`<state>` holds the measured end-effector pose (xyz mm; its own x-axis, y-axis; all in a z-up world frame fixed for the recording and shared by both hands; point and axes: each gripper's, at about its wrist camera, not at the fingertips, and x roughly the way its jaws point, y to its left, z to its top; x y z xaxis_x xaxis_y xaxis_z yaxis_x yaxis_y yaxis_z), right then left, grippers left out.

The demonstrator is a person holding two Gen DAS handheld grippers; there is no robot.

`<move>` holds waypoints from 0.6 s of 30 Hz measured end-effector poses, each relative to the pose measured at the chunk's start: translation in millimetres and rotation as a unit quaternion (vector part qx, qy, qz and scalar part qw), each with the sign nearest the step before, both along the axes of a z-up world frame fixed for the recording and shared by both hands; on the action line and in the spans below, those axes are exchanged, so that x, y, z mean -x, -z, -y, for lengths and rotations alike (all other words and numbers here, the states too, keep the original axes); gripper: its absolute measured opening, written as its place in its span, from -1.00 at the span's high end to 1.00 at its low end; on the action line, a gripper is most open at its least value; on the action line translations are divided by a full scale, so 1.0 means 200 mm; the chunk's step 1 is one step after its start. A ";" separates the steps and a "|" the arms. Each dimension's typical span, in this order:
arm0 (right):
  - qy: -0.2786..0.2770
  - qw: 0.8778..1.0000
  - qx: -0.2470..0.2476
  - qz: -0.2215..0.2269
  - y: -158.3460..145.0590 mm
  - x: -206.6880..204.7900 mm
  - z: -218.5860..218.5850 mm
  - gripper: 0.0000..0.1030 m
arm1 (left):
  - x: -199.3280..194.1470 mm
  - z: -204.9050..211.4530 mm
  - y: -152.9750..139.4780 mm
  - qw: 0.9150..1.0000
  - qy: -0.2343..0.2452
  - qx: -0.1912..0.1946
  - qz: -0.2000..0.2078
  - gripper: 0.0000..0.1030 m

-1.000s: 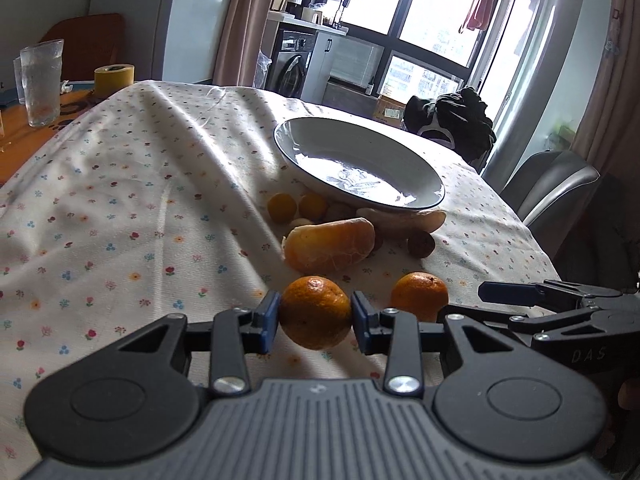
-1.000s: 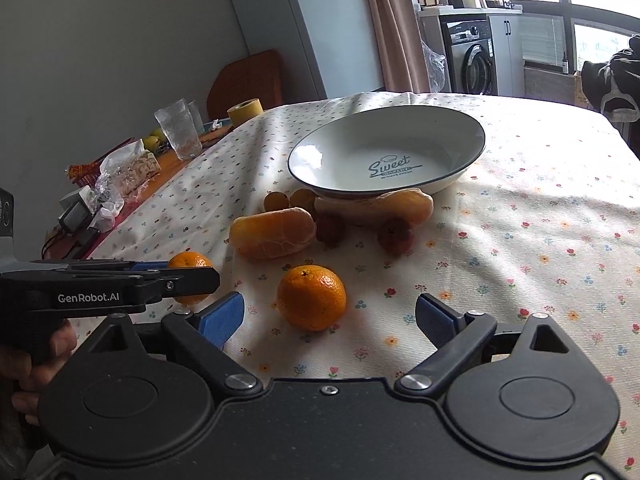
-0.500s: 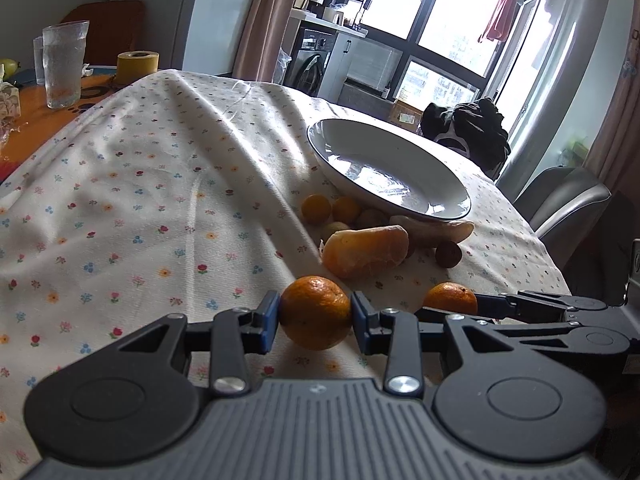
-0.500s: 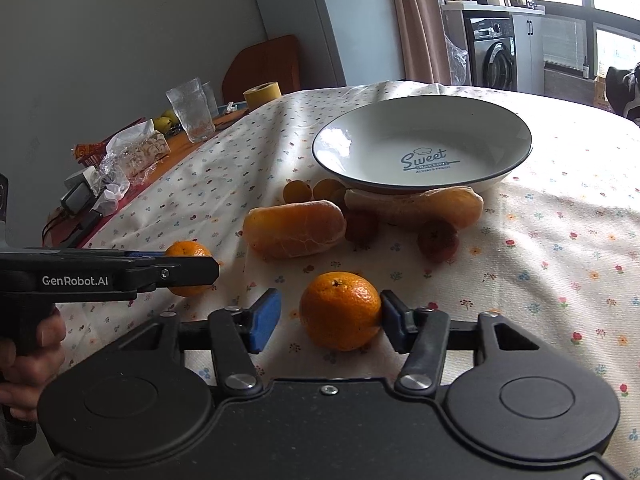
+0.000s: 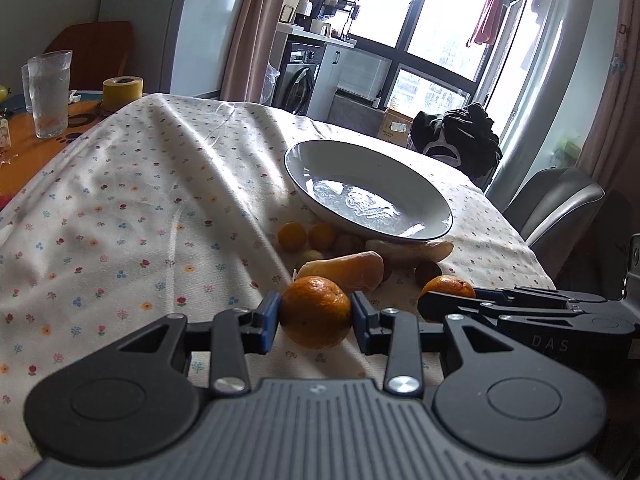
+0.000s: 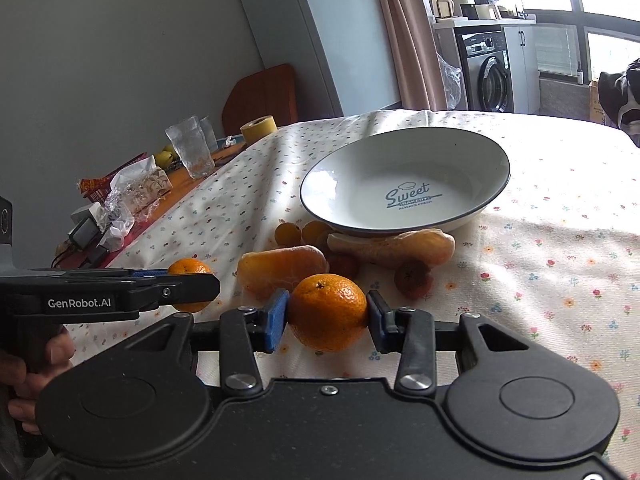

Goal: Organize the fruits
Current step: 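Carry both oranges over the white bowl while the right gripper opens to drop its orange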

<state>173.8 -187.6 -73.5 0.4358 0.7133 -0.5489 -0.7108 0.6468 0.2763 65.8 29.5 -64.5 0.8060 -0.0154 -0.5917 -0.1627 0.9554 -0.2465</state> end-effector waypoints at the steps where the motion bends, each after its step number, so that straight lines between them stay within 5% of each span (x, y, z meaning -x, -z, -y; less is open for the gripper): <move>1: 0.001 1.000 -0.001 0.003 -0.01 -0.01 0.00 0.23 | -0.01 0.00 -0.01 1.000 -0.001 -0.001 0.002 0.29; 18: 0.032 0.999 -0.017 0.026 -0.06 -0.19 0.04 0.23 | -0.21 0.02 -0.10 1.000 -0.002 -0.003 0.027 0.29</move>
